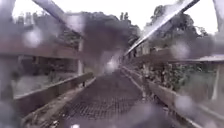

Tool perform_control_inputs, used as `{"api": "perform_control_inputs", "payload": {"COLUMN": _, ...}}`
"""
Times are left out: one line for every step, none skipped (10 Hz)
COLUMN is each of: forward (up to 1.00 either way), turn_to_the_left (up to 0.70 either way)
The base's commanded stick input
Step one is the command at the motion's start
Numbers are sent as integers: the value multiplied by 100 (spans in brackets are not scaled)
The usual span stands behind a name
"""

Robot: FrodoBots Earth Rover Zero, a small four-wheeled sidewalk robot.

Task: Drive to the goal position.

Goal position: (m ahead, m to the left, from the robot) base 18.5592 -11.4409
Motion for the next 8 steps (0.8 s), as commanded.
{"api": "perform_control_inputs", "payload": {"forward": 85, "turn_to_the_left": 0}}
{"api": "perform_control_inputs", "payload": {"forward": 85, "turn_to_the_left": 0}}
{"api": "perform_control_inputs", "payload": {"forward": 85, "turn_to_the_left": 0}}
{"api": "perform_control_inputs", "payload": {"forward": 85, "turn_to_the_left": 0}}
{"api": "perform_control_inputs", "payload": {"forward": 85, "turn_to_the_left": 0}}
{"api": "perform_control_inputs", "payload": {"forward": 85, "turn_to_the_left": 0}}
{"api": "perform_control_inputs", "payload": {"forward": 85, "turn_to_the_left": 0}}
{"api": "perform_control_inputs", "payload": {"forward": 85, "turn_to_the_left": 0}}
